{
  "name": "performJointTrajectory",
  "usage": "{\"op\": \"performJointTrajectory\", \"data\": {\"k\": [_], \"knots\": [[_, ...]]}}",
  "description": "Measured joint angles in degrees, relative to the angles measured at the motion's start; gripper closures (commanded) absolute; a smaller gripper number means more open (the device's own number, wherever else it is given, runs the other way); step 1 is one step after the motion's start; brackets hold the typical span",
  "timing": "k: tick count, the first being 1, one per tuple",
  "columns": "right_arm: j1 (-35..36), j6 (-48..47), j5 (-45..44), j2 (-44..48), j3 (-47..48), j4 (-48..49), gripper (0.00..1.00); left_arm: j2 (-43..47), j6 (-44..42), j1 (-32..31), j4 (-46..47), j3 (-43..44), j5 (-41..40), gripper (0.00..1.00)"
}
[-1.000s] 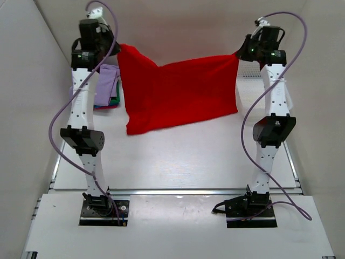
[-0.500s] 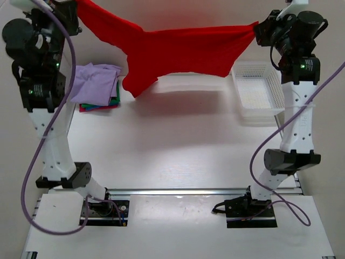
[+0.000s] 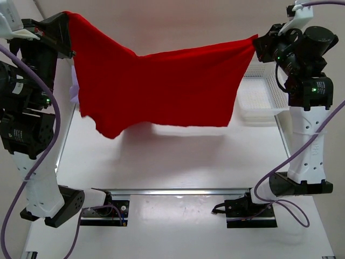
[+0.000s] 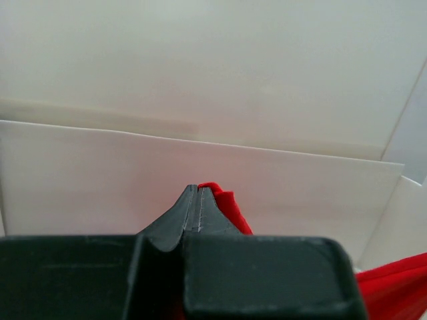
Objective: Fold and stack the t-shirts
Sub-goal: Flatten out the tshirt
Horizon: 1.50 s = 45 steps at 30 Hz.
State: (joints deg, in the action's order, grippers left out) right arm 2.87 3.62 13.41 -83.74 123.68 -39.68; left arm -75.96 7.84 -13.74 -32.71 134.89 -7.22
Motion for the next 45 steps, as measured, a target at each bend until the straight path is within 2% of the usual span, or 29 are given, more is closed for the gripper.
{"op": "performJointTrajectory", "data": {"k": [6, 13, 17, 20, 26, 32, 35, 38, 42, 45], "knots": [[-0.04, -0.26, 0.68, -4.22, 2.62, 0.17, 1.00, -4.90, -1.27, 0.96, 0.13, -0.42, 0.15, 1.00], [1.38, -1.68, -1.16, -18.80, 4.55, 0.09, 0.99, -21.66, -2.29, 4.02, -0.59, -0.09, 1.99, 1.00], [1.68, -2.14, -2.03, -29.86, 13.42, -1.16, 1.00, -31.08, -2.64, 5.55, -1.55, 0.48, 2.80, 1.00], [1.70, -2.21, -2.40, -33.09, 16.68, -0.07, 1.00, -34.38, -2.36, 7.10, -2.05, 0.70, 4.50, 1.00], [0.83, -2.34, -2.08, -29.57, 17.27, 5.97, 1.00, -31.98, -1.49, 9.70, 0.13, 5.66, 6.82, 1.00], [-1.42, -3.06, -1.46, -16.48, 6.45, 12.46, 1.00, -19.28, -2.14, 7.30, 2.32, 6.51, 7.34, 1.00], [-0.68, -3.76, -1.86, -9.94, -4.46, 15.89, 1.00, -9.94, -3.43, 3.63, 2.05, 0.04, 7.32, 1.00], [0.17, -2.67, -1.14, -5.27, -18.84, 18.32, 1.00, -1.20, -3.02, 2.62, 0.04, -10.78, 7.56, 1.00], [0.15, 1.36, 0.85, -4.24, -37.48, 18.23, 1.00, 11.02, 0.07, 2.69, 0.48, -37.42, 7.21, 1.00], [0.52, 4.98, 0.92, -4.09, -50.64, 15.43, 1.00, 16.85, 4.39, 3.04, -0.17, -58.51, 8.24, 1.00]]}}
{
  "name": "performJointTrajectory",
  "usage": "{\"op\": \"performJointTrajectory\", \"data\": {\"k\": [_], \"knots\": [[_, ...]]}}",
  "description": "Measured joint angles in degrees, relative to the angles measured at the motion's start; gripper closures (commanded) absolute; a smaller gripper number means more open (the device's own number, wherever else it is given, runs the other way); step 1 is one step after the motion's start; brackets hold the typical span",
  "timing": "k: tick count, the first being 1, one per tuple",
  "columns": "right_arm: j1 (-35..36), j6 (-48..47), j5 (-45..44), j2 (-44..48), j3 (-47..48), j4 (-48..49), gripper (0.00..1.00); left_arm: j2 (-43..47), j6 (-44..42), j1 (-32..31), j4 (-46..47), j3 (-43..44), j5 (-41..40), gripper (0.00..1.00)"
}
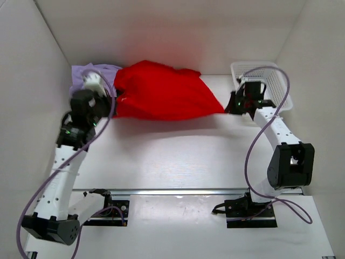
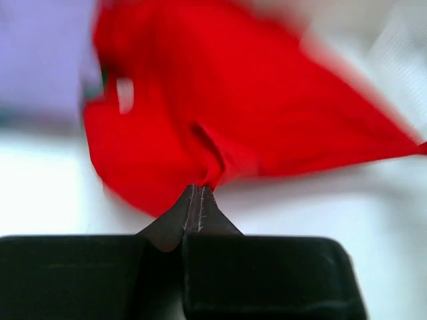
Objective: Fold and stack the t-shirts
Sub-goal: Flatten out the tshirt
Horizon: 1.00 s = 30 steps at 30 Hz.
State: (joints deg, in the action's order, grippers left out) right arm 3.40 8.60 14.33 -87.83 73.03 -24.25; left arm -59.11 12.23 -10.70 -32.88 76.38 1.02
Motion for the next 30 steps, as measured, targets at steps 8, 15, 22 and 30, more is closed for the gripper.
{"op": "performJointTrajectory", "data": {"k": [8, 15, 22, 30], "knots": [[1.73, 6.43, 0.20, 11.04, -18.34, -8.15, 1.00, 18.34, 11.52, -6.29, -8.59, -33.73, 3.43, 1.00], [2.84, 7.63, -0.92, 15.32, -22.49, -14.16, 1.00, 29.27, 14.86, -6.36, -12.35, -35.39, 7.21, 1.00], [0.92, 6.43, -1.22, 15.04, -26.51, -20.15, 1.00, 28.85, 14.53, -6.29, -17.11, -35.39, 8.96, 1.00], [0.92, 6.10, -1.20, 16.39, -28.87, -21.75, 1.00, 17.59, 10.91, -4.81, -12.02, -30.01, 9.64, 1.00]]}}
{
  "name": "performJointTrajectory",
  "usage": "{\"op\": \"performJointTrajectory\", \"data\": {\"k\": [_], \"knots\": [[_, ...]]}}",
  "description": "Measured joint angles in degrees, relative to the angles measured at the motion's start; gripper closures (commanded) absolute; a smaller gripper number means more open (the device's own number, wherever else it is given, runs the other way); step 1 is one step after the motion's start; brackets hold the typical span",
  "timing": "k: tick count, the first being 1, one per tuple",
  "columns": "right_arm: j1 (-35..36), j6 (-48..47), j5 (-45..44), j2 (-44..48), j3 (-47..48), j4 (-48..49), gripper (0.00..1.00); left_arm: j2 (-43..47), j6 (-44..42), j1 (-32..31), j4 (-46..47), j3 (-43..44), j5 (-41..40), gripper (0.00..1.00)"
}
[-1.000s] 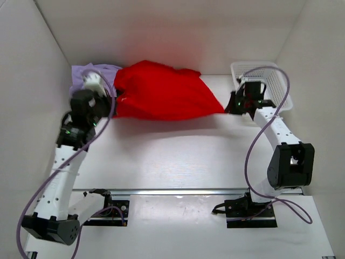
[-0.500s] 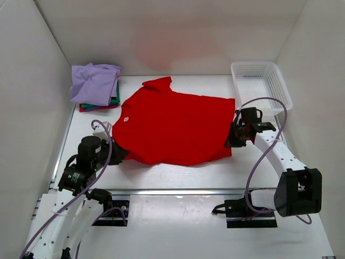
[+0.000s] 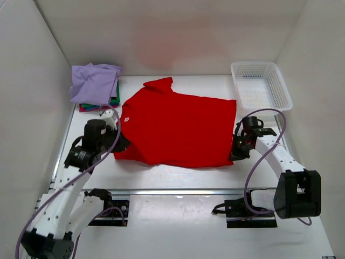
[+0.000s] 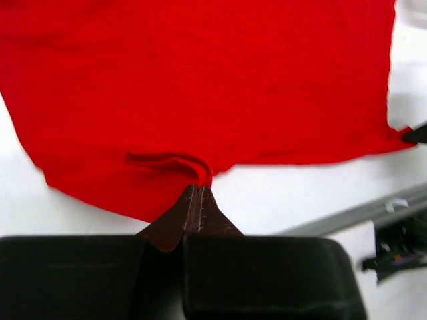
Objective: Fold and stack the t-shirts
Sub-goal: Flatten out the tshirt, then fold the flattened tshirt in 1/3 of the way
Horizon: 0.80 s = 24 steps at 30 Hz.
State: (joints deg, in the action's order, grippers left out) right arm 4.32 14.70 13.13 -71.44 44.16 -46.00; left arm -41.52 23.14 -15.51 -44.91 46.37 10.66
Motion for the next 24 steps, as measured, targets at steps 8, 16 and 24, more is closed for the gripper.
{"op": "performJointTrajectory", "data": {"k": [8, 16, 24], "knots": [[-1.88, -1.64, -0.22, 0.22, 0.00, 0.39, 1.00, -13.64, -5.20, 2.14, 10.27, 3.78, -3.10, 1.00], [-2.25, -2.47, -0.46, -1.36, 1.42, 1.75, 1.00, -21.44, -9.07, 4.59, 15.52, 9.38, -5.38, 1.00], [-2.19, -2.73, -1.57, -5.40, 3.39, 3.56, 1.00, -31.87, -12.15, 3.98, 21.40, 18.49, -5.44, 1.00]]}}
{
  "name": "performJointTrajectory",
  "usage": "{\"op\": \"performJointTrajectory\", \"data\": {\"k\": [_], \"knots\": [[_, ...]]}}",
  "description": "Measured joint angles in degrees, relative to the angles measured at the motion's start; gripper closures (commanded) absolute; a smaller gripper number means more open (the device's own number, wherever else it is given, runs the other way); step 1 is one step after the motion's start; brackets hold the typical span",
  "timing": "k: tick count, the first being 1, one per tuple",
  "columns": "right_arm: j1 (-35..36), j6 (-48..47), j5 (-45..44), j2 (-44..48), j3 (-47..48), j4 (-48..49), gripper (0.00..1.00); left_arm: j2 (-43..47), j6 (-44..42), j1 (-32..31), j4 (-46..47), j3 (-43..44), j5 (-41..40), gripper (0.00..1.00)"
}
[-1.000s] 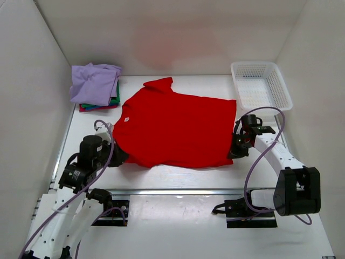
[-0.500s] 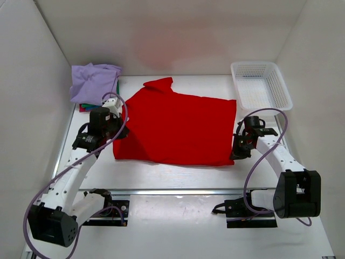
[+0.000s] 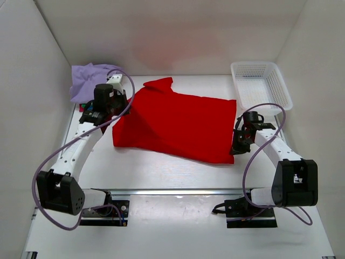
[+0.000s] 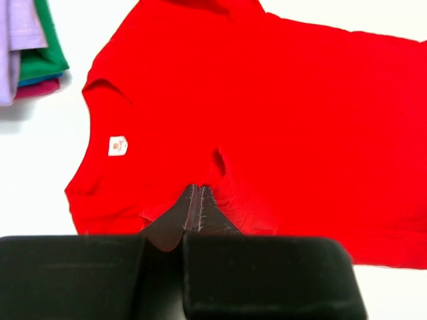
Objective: Fold and stack the t-shirts
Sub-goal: Fold the flattened tshirt in 1/3 of the way
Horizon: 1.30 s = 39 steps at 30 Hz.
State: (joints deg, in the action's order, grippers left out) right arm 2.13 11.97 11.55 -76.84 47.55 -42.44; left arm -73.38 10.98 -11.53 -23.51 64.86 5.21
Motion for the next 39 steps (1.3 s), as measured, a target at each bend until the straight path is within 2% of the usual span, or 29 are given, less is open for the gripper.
{"op": "performJointTrajectory", "data": {"k": [7, 14, 30, 39], "knots": [[-0.13, -0.13, -1.44, -0.85, 1.38, 1.57, 1.00, -5.97, -0.70, -0.48, 2.60, 0.57, 0.20, 1.00], [-1.09, -0.13, -2.56, -1.07, 1.77, 4.02, 1.00, -8.17, -0.37, 0.66, 5.35, 1.11, 0.20, 1.00], [-1.46, 0.72, -3.50, -2.89, 1.70, 9.68, 1.00, -16.22, 1.86, 1.46, 8.96, 9.35, 0.61, 1.00], [-1.57, 1.38, -3.52, -4.76, 1.44, 12.02, 1.00, -24.83, 1.97, 1.18, 8.72, 16.35, 0.55, 0.99]]}}
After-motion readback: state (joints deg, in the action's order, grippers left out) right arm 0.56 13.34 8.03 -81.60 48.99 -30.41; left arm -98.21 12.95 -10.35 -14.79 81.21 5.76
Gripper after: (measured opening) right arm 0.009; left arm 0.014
